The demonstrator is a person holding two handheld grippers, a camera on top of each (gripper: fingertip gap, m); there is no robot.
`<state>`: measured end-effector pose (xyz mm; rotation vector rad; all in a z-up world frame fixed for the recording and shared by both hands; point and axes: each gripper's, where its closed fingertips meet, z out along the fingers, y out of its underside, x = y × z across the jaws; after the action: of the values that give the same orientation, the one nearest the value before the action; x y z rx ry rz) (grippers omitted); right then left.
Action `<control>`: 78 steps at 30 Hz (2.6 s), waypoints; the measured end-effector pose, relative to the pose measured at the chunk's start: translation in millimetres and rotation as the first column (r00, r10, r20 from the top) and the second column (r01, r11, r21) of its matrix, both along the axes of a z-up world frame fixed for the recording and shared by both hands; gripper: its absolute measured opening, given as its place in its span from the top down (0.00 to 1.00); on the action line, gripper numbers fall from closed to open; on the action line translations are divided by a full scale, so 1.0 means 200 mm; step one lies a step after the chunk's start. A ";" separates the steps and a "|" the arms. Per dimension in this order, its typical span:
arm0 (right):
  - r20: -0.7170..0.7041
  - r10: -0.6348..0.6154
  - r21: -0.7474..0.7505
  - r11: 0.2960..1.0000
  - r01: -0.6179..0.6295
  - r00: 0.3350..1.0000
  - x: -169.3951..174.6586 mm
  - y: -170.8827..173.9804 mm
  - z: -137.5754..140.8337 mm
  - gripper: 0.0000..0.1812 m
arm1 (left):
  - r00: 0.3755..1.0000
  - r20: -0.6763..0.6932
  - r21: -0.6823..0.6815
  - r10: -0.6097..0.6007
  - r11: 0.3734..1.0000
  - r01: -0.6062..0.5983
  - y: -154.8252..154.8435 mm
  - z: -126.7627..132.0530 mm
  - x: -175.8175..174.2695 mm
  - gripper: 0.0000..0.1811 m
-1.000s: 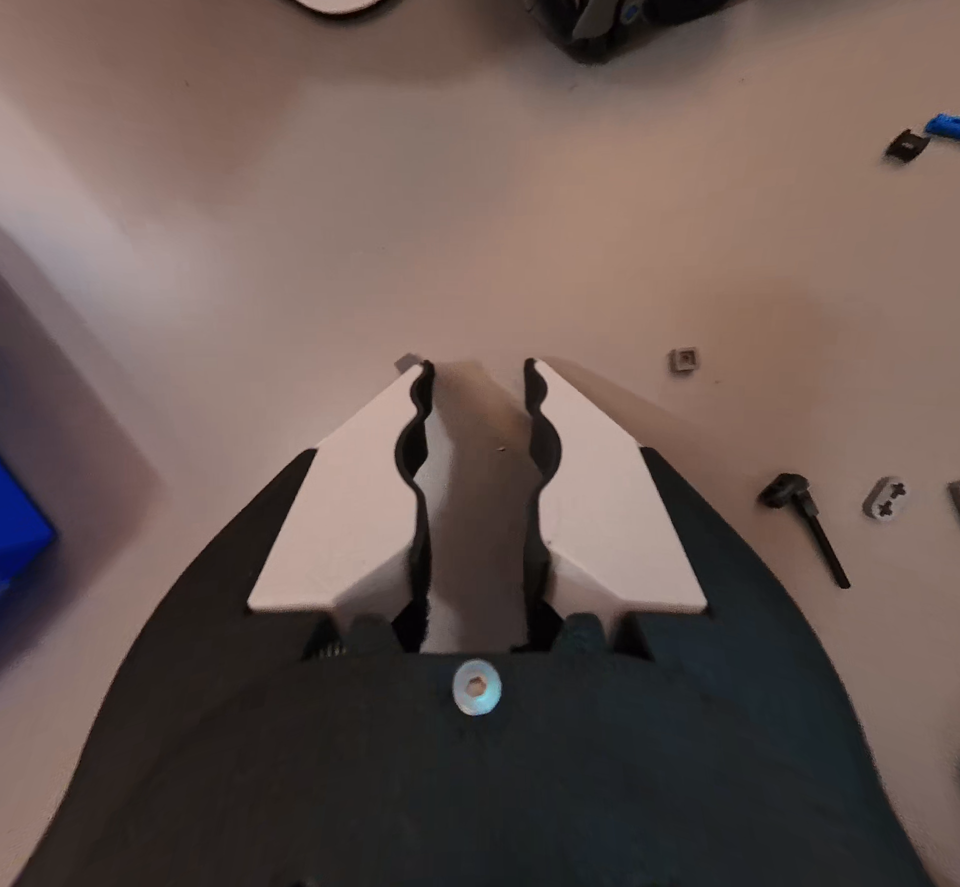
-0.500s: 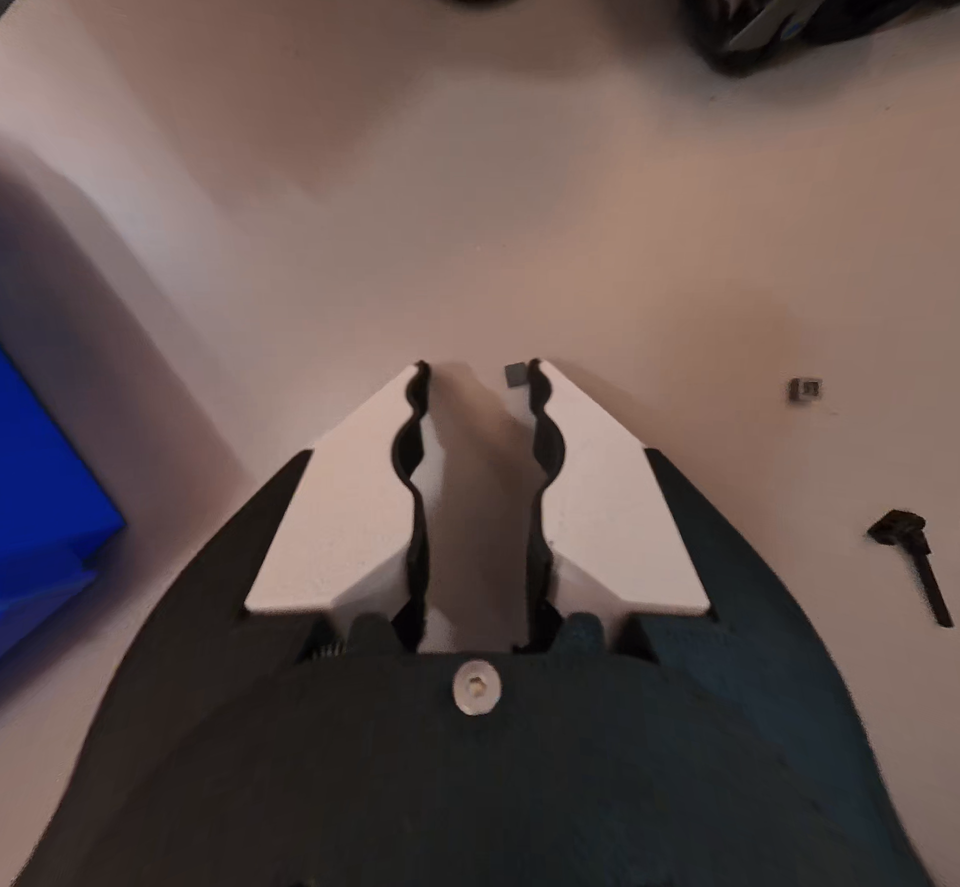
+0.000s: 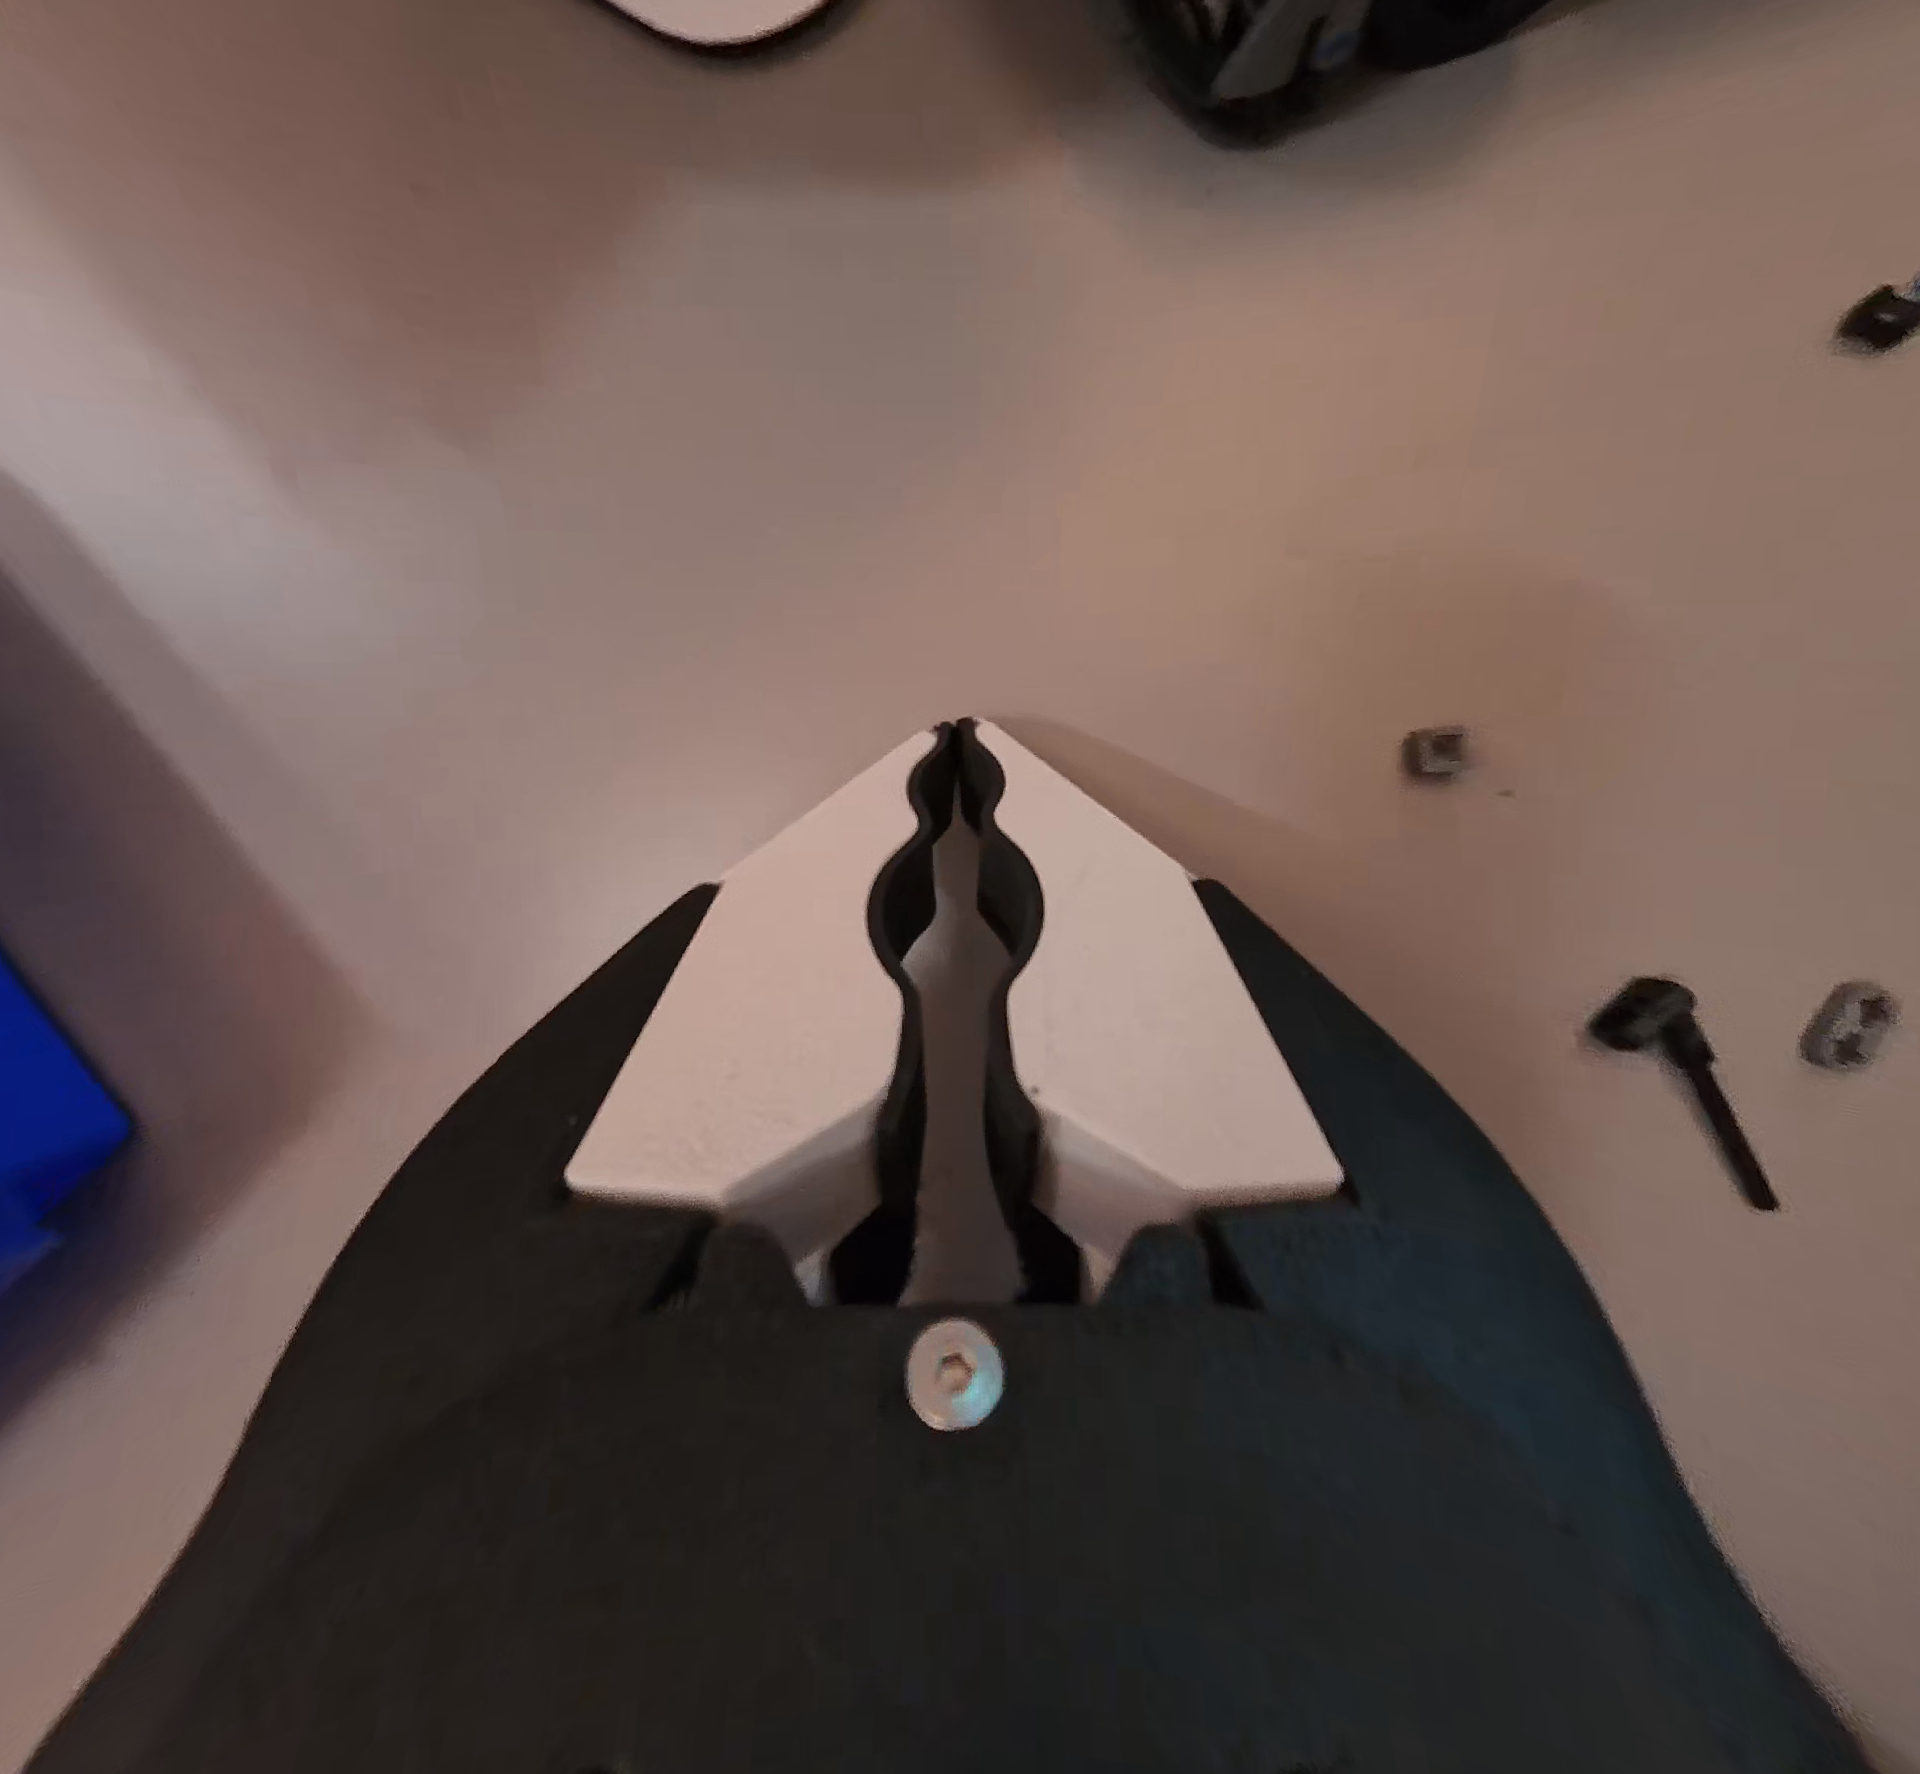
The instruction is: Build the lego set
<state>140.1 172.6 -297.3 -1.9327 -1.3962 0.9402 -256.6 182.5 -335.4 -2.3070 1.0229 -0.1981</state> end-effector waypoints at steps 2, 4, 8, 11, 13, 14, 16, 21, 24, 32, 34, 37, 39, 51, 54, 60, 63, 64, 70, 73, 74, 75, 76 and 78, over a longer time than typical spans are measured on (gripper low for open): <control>0.001 0.001 0.001 1.000 -0.001 1.000 0.00 0.00 0.00 0.76 | 1.000 -0.005 0.012 -0.018 1.000 0.018 -0.03 0.01 0.01 1.00; 0.002 0.003 0.000 1.000 -0.003 1.000 0.00 0.00 0.00 0.76 | 0.999 0.039 0.026 -0.013 1.000 0.012 -0.05 0.05 0.02 0.92; 0.005 0.010 0.001 1.000 -0.010 1.000 -0.01 -0.01 0.00 0.76 | 1.000 0.019 0.010 0.009 1.000 -0.009 -0.06 0.04 -0.05 0.84; 0.009 0.013 0.001 1.000 -0.013 1.000 -0.01 -0.01 -0.01 0.76 | 1.000 -0.006 0.001 -0.007 1.000 0.007 -0.07 0.03 -0.06 0.82; 0.010 0.012 0.001 1.000 -0.012 1.000 0.00 -0.01 -0.01 0.76 | 1.000 0.006 0.002 -0.024 1.000 0.024 -0.08 0.04 -0.04 0.84; 0.010 0.011 0.001 1.000 -0.011 1.000 0.00 -0.01 -0.01 0.76 | 0.999 0.004 -0.015 -0.048 0.999 0.048 -0.09 0.03 -0.02 0.86; 0.009 0.010 0.002 1.000 -0.010 1.000 0.00 -0.01 -0.01 0.76 | 0.997 -0.013 -0.038 -0.078 0.996 0.077 -0.11 0.00 0.00 0.92; 0.006 0.008 0.001 1.000 -0.008 1.000 0.00 -0.01 0.00 0.76 | 0.997 -0.031 -0.026 -0.077 0.997 0.076 -0.09 0.00 0.02 0.97; -0.012 0.005 0.015 1.000 -0.004 1.000 -0.01 0.00 0.02 0.76 | 0.995 -0.033 -0.007 -0.096 0.995 0.096 -0.10 0.01 0.05 0.97; -0.016 0.002 0.025 1.000 -0.001 1.000 -0.04 0.00 0.03 0.76 | 0.958 -0.017 0.134 -0.286 0.949 0.286 -0.09 0.20 0.43 0.97; -0.014 0.002 0.030 1.000 -0.001 1.000 -0.05 0.00 0.03 0.76 | 0.935 -0.041 0.185 -0.353 0.917 0.354 -0.07 0.26 0.56 0.97; -0.020 -0.003 0.031 1.000 0.003 1.000 -0.04 0.01 0.03 0.77 | 0.889 -0.043 0.229 -0.456 0.861 0.453 -0.07 0.34 0.75 0.97; -0.021 -0.005 0.026 1.000 0.006 1.000 -0.04 0.01 0.03 0.77 | 0.853 -0.036 0.237 -0.520 0.825 0.513 -0.07 0.37 0.87 0.98; -0.012 0.008 0.020 1.000 -0.008 1.000 -0.04 0.01 0.01 0.77 | 0.719 -0.076 0.252 -0.691 0.684 0.684 -0.05 0.32 1.18 0.97; -0.011 0.012 0.021 1.000 -0.012 1.000 -0.04 0.00 0.01 0.77 | 0.706 -0.087 0.252 -0.702 0.671 0.698 -0.03 0.31 1.20 0.98; -0.013 0.015 0.024 1.000 -0.014 1.000 -0.03 0.00 0.01 0.77 | 0.678 -0.077 0.241 -0.731 0.646 0.724 -0.03 0.30 1.25 0.98; -0.013 0.017 0.025 1.000 -0.017 1.000 -0.03 -0.01 0.02 0.77 | 0.661 -0.091 0.219 -0.745 0.633 0.743 -0.03 0.27 1.27 0.97; -0.012 0.018 0.026 1.000 -0.018 1.000 -0.03 -0.01 0.02 0.77 | 0.656 -0.102 0.213 -0.747 0.628 0.748 -0.03 0.26 1.27 0.97; -0.013 0.025 0.028 0.999 -0.025 1.000 -0.03 -0.01 0.02 0.77 | 0.634 -0.120 0.188 -0.764 0.610 0.770 -0.03 0.26 1.28 0.98; -0.013 0.029 0.031 0.999 -0.029 0.999 -0.03 -0.02 0.02 0.77 | 0.619 -0.123 0.160 -0.776 0.600 0.784 -0.03 0.26 1.28 0.98; -0.014 0.030 0.032 0.999 -0.029 0.999 -0.03 -0.02 0.02 0.77 | 0.615 -0.122 0.149 -0.779 0.598 0.788 -0.03 0.25 1.28 0.98; -0.014 0.031 0.032 0.999 -0.030 0.999 -0.03 -0.02 0.03 0.77 | 0.609 -0.125 0.140 -0.783 0.594 0.792 -0.03 0.25 1.28 0.98; -0.015 0.031 0.033 0.999 -0.031 0.999 -0.03 -0.02 0.03 0.77 | 0.603 -0.127 0.131 -0.787 0.590 0.797 -0.03 0.25 1.28 0.98; -0.015 0.033 0.033 0.999 -0.032 0.999 -0.03 -0.02 0.03 0.77 | 0.597 -0.122 0.103 -0.793 0.588 0.802 -0.03 0.25 1.28 0.97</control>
<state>133.9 168.3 -291.7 -1.8801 -1.4293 0.9398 -1.4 175.6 -285.1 -1.5552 1.9973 -0.3885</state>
